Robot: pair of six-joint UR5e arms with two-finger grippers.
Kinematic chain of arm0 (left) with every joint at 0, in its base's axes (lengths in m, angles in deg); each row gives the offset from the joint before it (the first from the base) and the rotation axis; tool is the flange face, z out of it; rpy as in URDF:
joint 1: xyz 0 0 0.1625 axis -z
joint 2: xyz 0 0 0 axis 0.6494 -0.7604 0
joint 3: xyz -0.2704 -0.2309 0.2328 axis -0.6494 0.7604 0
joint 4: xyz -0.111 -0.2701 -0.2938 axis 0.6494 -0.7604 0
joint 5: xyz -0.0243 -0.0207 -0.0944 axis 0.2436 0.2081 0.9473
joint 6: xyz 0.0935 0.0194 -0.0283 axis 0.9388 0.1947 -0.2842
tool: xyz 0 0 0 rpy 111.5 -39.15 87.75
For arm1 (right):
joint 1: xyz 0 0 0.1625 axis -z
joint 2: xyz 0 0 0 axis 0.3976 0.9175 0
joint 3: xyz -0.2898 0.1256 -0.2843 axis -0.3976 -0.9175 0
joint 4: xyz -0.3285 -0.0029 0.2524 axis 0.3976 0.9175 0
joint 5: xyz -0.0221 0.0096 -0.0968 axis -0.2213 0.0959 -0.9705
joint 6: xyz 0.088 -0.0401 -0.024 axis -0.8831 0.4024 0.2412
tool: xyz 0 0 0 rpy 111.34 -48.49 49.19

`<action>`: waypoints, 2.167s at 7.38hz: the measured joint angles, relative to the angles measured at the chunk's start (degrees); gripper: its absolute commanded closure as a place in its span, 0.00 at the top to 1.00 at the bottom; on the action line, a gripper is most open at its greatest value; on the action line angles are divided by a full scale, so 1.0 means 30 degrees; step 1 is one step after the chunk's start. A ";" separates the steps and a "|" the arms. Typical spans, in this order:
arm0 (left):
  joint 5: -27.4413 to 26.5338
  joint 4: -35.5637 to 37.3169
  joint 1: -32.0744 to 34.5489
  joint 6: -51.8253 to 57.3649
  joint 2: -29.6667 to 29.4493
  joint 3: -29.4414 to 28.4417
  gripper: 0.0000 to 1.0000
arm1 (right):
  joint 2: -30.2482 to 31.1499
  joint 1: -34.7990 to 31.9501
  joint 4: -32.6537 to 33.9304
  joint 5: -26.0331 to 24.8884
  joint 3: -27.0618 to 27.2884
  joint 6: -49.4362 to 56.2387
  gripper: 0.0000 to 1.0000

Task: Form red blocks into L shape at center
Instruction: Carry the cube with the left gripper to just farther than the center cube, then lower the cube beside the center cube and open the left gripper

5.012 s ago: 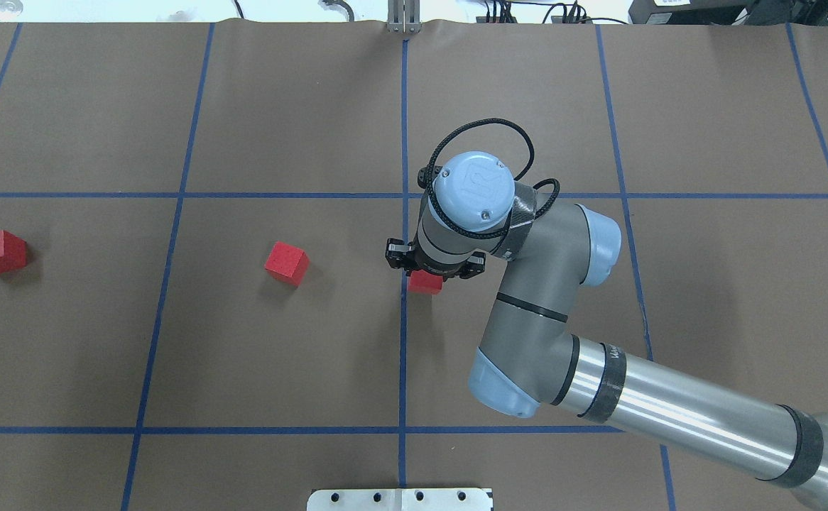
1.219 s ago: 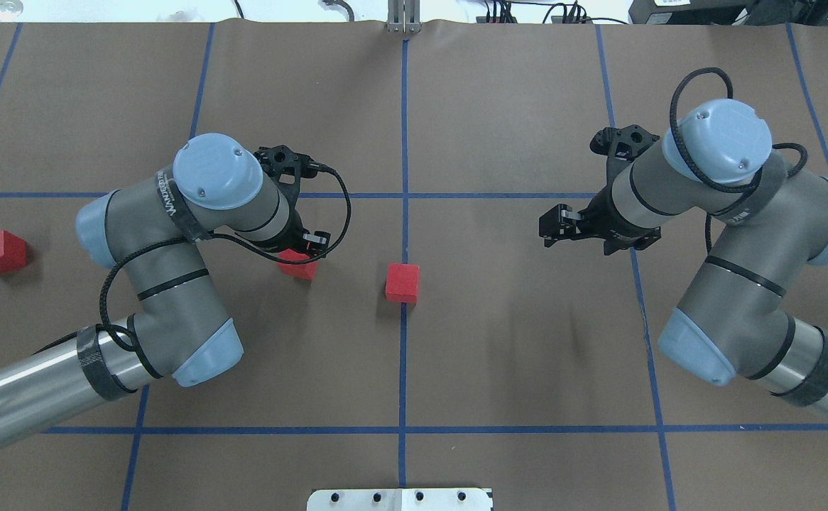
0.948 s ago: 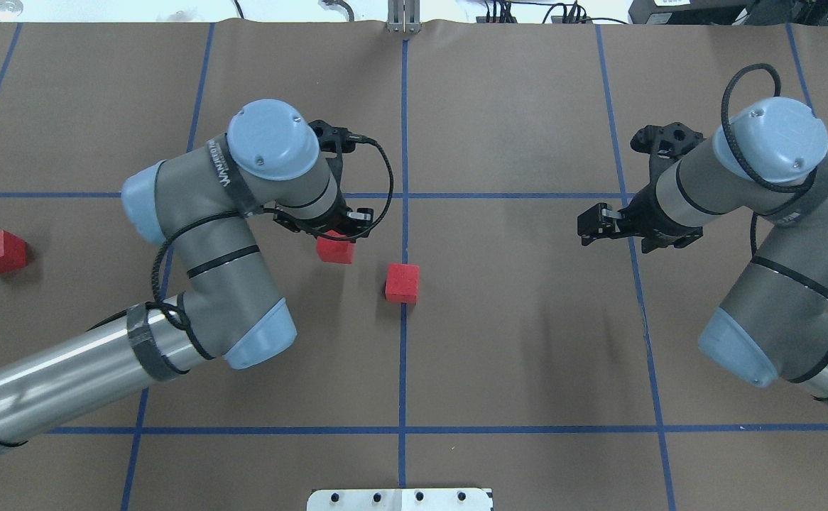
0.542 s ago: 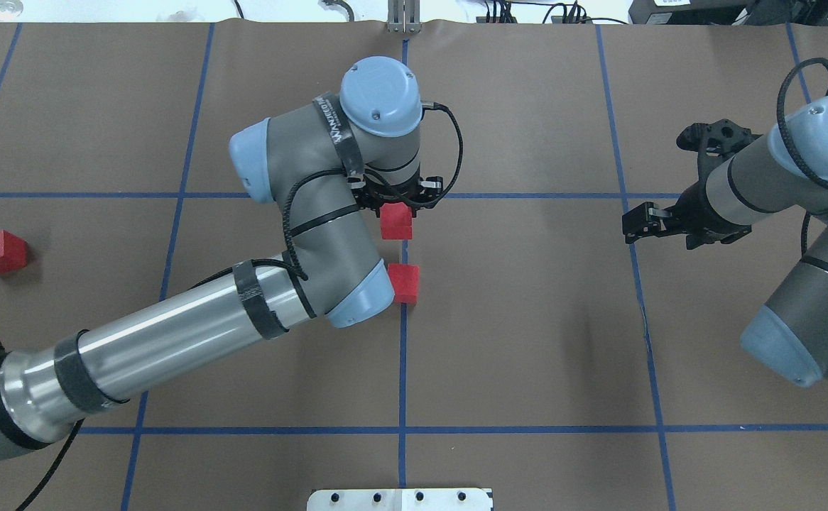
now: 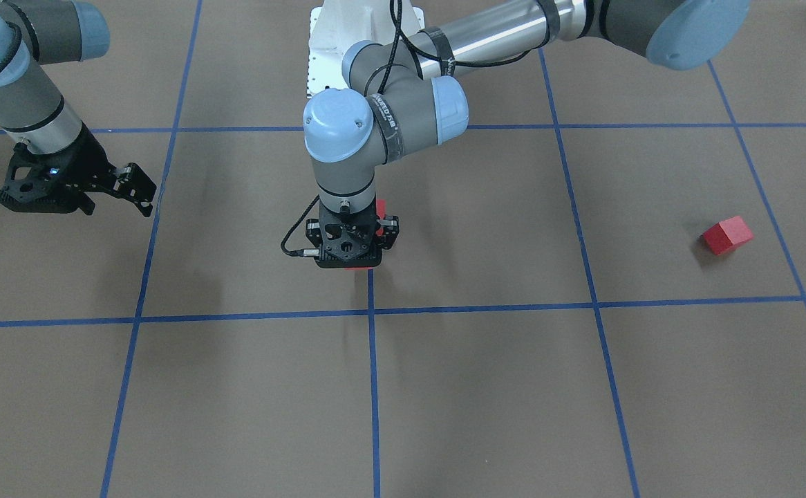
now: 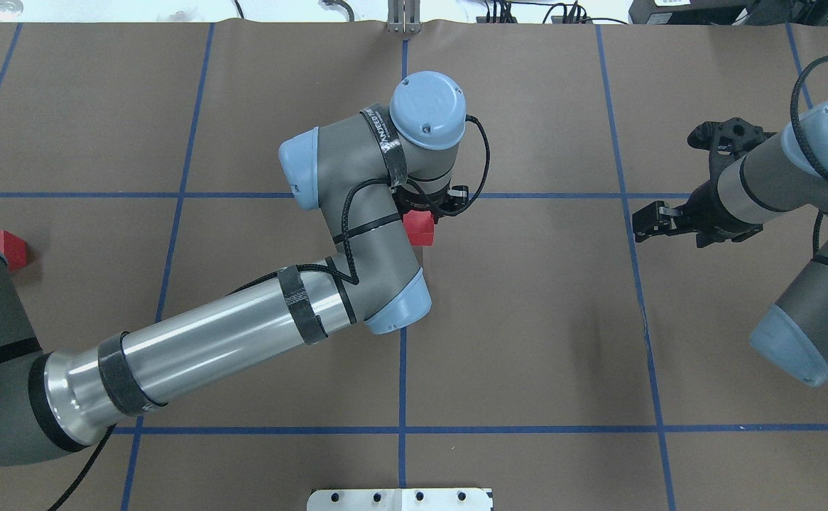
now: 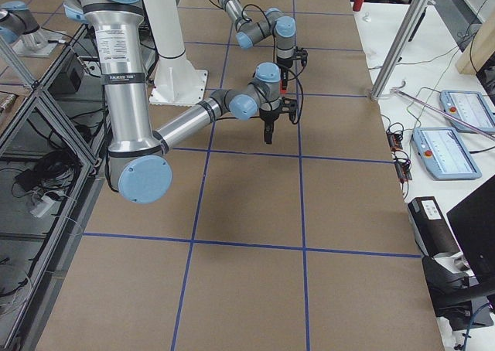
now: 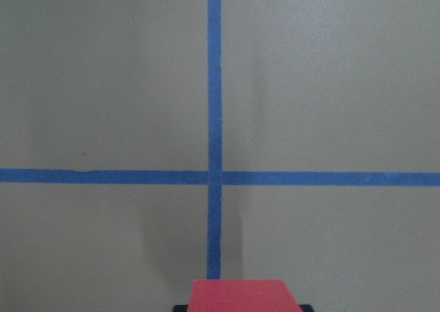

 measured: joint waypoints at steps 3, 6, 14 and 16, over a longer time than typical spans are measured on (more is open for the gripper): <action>-0.0371 -0.0004 -0.0171 0.0487 0.0265 0.0035 0.00 | 0.0017 0.0009 0.0000 -0.0036 0.0063 -0.0122 1.00; -0.0352 0.0008 -0.0230 0.0836 0.0611 0.0209 0.00 | -0.0009 0.0026 0.0000 -0.0048 0.0069 -0.0172 1.00; -0.0239 0.0009 -0.0694 0.0646 0.0912 0.0363 0.00 | -0.0117 0.0044 0.0000 -0.0065 0.0021 -0.0219 1.00; -0.0238 0.0009 -0.0709 0.0651 0.0923 0.0363 0.00 | -0.0155 0.0044 0.0000 -0.0063 0.0005 -0.0241 1.00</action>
